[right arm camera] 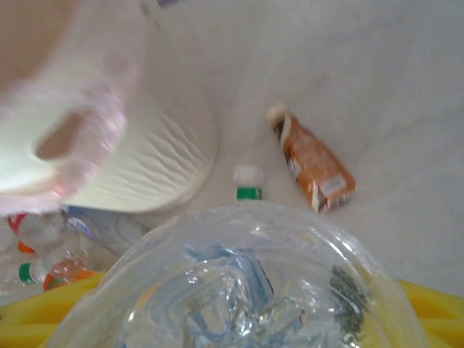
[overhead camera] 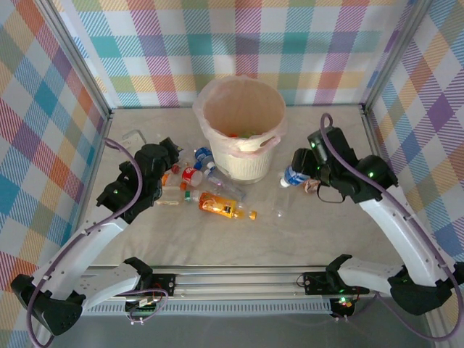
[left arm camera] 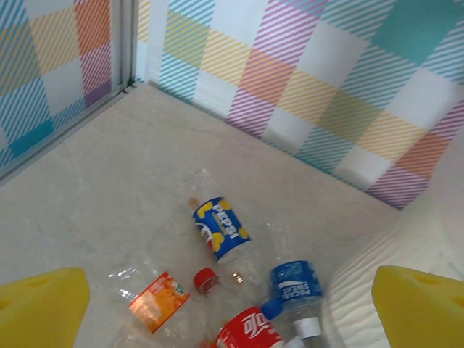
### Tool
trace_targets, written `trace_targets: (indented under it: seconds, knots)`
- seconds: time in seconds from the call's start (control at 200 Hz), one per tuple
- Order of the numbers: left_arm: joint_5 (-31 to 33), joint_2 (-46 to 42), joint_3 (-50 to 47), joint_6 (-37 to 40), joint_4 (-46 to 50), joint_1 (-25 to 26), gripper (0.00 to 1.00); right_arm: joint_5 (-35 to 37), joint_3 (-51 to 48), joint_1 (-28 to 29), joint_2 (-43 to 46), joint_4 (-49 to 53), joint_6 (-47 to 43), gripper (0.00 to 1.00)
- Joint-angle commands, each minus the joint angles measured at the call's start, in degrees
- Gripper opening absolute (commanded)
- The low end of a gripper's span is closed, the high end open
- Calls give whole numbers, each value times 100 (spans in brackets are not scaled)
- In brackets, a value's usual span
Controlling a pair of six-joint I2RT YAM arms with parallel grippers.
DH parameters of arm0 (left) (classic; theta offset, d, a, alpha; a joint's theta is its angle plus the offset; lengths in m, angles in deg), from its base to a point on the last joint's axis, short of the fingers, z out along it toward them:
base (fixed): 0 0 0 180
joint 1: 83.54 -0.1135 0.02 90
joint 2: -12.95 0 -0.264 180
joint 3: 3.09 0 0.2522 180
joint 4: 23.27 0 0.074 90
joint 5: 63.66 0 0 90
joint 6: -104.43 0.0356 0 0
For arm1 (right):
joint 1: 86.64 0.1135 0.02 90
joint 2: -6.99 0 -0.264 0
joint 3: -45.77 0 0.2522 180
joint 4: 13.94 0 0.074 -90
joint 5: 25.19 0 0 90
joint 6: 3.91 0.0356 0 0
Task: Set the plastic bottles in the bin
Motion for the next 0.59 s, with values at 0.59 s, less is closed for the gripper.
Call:
trace_targets:
  seconds: [0.59]
  knots:
    - [-222, -295, -734, -806, 514, -349, 100, 168, 4182, -223, -2504, -619, -2570, 32]
